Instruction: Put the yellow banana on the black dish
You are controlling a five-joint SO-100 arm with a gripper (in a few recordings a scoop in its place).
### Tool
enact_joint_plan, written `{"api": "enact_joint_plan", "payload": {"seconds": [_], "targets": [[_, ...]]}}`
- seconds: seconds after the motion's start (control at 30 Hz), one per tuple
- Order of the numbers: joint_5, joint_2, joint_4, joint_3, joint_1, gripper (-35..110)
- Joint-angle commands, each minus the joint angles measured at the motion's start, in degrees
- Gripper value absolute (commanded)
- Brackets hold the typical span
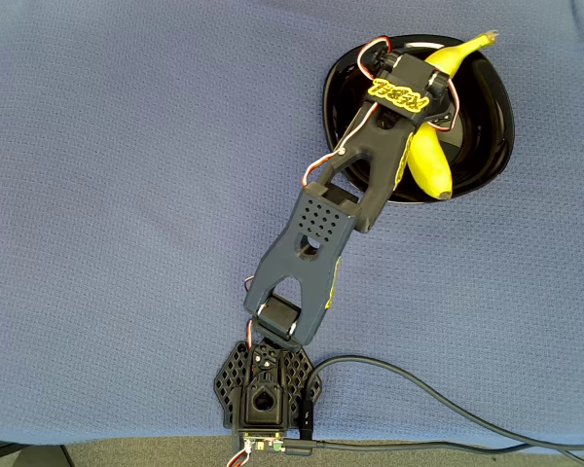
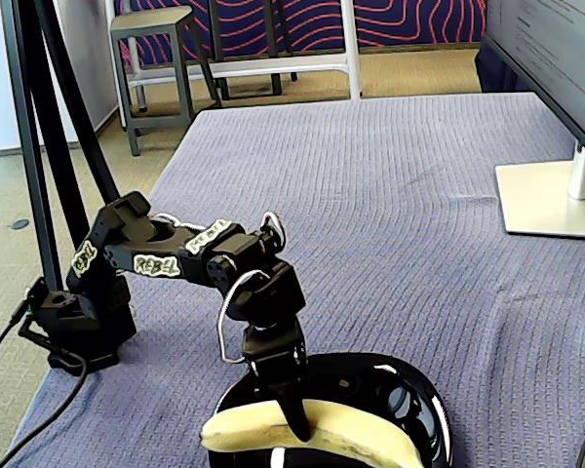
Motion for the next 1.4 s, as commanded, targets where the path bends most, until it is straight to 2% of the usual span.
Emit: {"api": "enact_joint_plan", "payload": {"seconds": [0.0,0.83,1.1,1.2,1.37], "targets": [[0.00,1.23,-2.55,-6.50,-1.41,0],[0.26,1.05,-5.54,0.00,-1.85,11],[0.44,1.05,-5.45,0.09,-2.29,20],[0.53,1.05,-5.36,0.44,-2.29,30],[0.09,2.11,-4.92,1.93,-2.64,33]]}}
